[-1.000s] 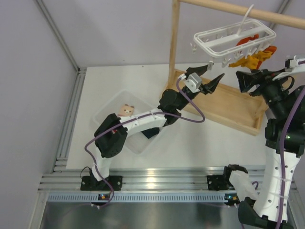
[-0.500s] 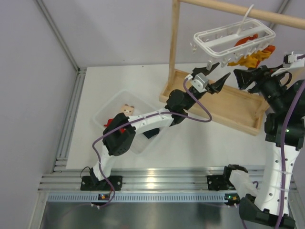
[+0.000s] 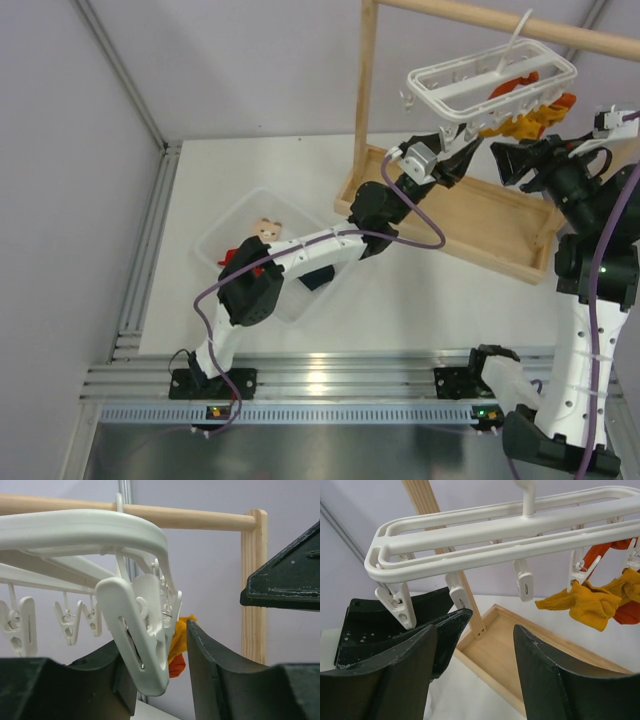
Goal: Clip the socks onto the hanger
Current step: Open the clamp at the hanger.
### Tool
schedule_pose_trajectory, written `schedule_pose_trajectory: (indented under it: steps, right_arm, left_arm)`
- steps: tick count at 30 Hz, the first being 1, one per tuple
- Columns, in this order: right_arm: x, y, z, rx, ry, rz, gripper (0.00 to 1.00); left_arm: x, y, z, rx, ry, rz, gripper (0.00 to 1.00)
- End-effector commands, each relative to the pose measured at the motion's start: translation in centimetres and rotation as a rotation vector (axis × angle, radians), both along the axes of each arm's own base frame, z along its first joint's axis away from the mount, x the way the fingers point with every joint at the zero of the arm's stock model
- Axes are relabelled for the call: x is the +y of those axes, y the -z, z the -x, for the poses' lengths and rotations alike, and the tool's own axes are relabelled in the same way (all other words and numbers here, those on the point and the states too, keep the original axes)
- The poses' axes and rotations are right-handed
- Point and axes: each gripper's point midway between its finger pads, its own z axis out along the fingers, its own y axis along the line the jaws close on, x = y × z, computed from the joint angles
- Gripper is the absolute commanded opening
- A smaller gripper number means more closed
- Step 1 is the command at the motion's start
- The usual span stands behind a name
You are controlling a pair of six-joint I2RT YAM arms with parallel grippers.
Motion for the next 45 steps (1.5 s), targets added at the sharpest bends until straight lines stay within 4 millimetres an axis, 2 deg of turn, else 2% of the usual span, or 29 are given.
schedule_pose_trajectory:
  steps: [1, 4, 11, 18, 21, 27, 32, 35, 40, 45]
  right_arm:
    - [-0.1, -2.4, -0.1, -0.079, -0.008, 0.045, 0.62]
    - [0.1, -2.7, -0.5, -0.094, -0.044, 0.097, 0.6]
    - [1.0, -2.8, -1.3, -0.1, -0.169, 0.155, 0.54]
    - [2.0, -2.8, -2.6, -0.117, -0.295, 0.149, 0.49]
    - [2.2, -2.9, -3.0, -0.137, -0.325, 0.16, 0.54]
    - [3.0, -3.3, -3.4, -0.176, -0.39, 0.172, 0.5]
    - [2.9, -3.1, -3.9, -0.166, -0.366, 0.167, 0.5]
    - [2.7, -3.0, -3.2, -0.171, -0.339, 0.204, 0.56]
    - [3.4, -3.0, -0.9, -0.2, -0.35, 0.294, 0.63]
    - [3.6, -2.7, 0.1, -0.209, -0.346, 0.321, 0.64]
  left_arm:
    - [0.3, -1.7, 0.4, 0.006, 0.058, 0.051, 0.44]
    - [0.1, -1.8, 0.8, 0.023, 0.153, 0.038, 0.38]
    - [1.3, -2.0, -0.5, 0.108, 0.295, 0.048, 0.23]
    - [1.4, -2.2, 0.0, 0.107, 0.385, 0.035, 0.17]
    - [1.3, -2.2, 0.0, 0.111, 0.407, 0.034, 0.12]
    - [1.1, -2.0, 0.2, 0.115, 0.453, 0.016, 0.11]
    - [1.3, -2.0, 0.2, 0.121, 0.469, 0.009, 0.09]
    - [1.6, -2.0, 0.0, 0.12, 0.467, 0.005, 0.04]
    - [1.7, -1.5, -0.3, 0.124, 0.47, -0.017, 0.02]
    - [1.5, -1.2, -0.1, 0.109, 0.475, -0.04, 0.01]
